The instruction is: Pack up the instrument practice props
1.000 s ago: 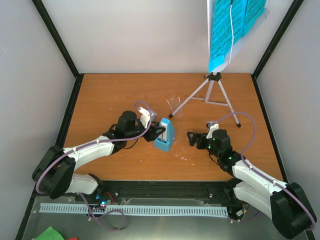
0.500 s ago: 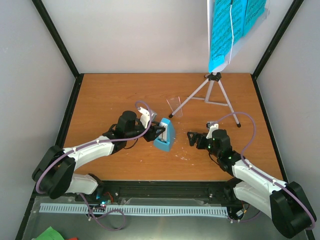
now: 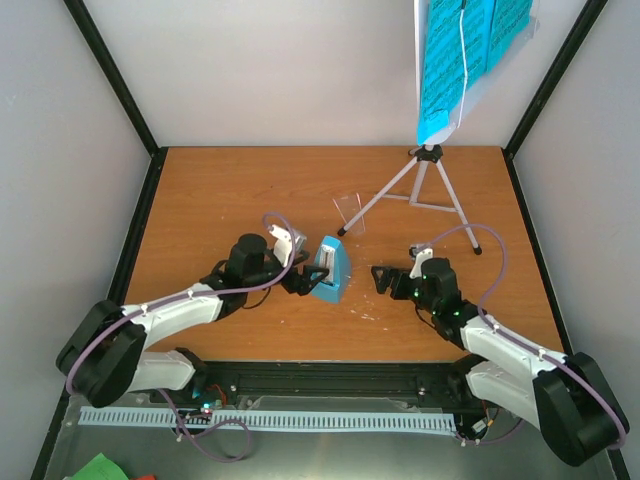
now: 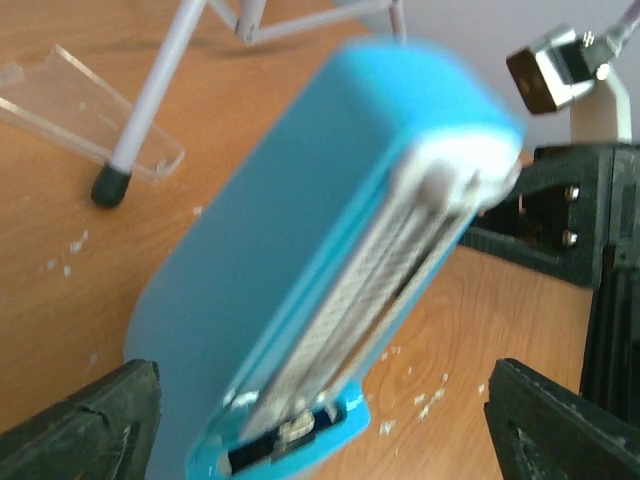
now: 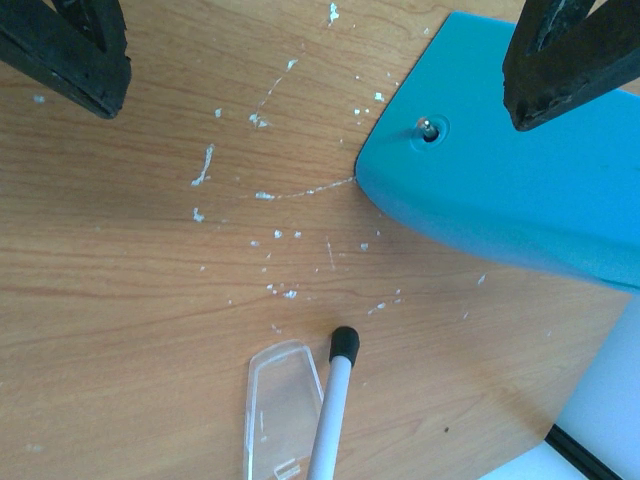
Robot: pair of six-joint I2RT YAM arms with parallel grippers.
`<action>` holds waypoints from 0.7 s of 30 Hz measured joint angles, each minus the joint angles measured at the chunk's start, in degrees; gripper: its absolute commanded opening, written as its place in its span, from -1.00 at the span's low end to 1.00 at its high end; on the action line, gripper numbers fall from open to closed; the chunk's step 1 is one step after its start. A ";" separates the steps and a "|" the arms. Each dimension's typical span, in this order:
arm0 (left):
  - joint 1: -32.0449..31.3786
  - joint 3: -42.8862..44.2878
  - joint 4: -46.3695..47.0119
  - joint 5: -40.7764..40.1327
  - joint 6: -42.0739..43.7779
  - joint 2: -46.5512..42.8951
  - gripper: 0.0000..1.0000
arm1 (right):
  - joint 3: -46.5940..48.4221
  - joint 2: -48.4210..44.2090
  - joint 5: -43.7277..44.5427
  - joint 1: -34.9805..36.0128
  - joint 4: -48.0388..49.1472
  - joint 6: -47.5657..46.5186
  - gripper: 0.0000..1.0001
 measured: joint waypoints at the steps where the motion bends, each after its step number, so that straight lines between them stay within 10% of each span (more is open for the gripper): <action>1: 0.00 -1.25 0.50 -0.04 -0.39 -0.33 0.82 | 0.00 0.76 -0.44 0.00 0.24 0.13 0.99; 21: 4.55 -4.96 5.77 7.32 -2.71 9.77 0.77 | 9.62 22.58 -13.84 0.31 4.15 1.68 0.54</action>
